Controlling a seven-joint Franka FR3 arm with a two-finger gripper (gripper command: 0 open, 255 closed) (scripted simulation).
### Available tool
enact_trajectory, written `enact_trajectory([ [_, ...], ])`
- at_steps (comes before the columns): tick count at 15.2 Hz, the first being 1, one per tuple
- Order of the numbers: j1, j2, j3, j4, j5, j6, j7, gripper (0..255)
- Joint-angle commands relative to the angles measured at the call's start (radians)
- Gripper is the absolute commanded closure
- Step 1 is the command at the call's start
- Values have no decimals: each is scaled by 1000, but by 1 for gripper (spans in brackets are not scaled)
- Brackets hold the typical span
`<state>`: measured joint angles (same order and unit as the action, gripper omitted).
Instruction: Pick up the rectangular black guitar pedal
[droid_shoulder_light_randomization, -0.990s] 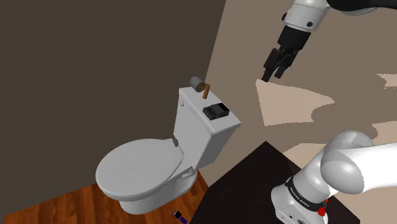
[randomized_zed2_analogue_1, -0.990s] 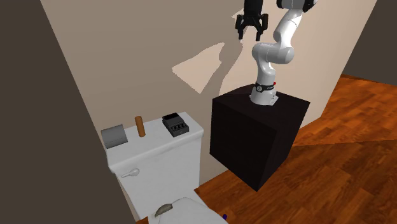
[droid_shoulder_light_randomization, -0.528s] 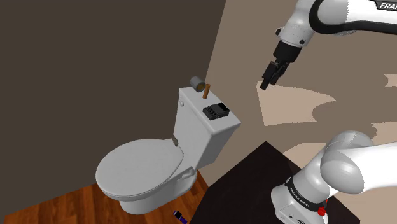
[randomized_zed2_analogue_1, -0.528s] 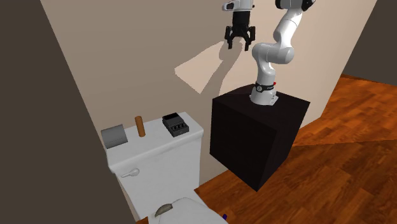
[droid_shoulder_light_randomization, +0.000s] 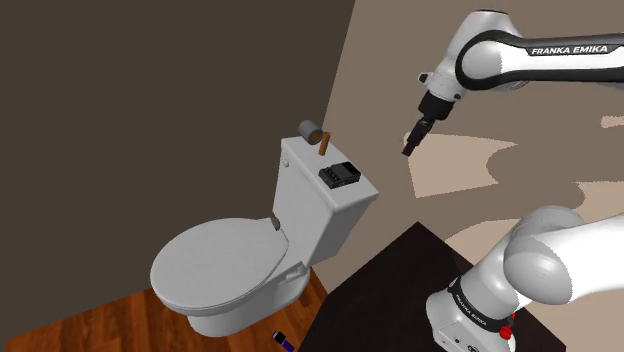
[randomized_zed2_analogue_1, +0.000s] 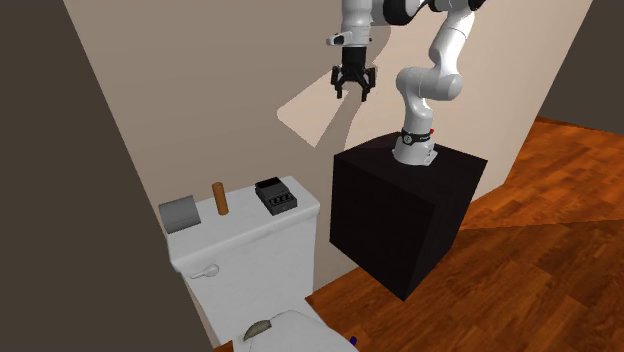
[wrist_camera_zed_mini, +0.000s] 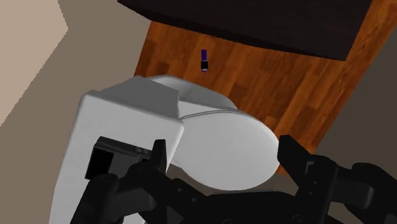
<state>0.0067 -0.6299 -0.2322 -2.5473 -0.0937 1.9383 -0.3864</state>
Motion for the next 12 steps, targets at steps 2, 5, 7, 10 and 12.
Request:
enact_trajectory([
  [2,4,80,-70,-14,-18,105,-114,0],
  [5,17,178,-137,-8,-17,203,-227,0],
  [7,32,252,-182,5,-3,267,-308,0],
  [10,60,374,-247,39,46,355,-443,0],
  [12,81,464,-285,71,102,406,-544,0],
])
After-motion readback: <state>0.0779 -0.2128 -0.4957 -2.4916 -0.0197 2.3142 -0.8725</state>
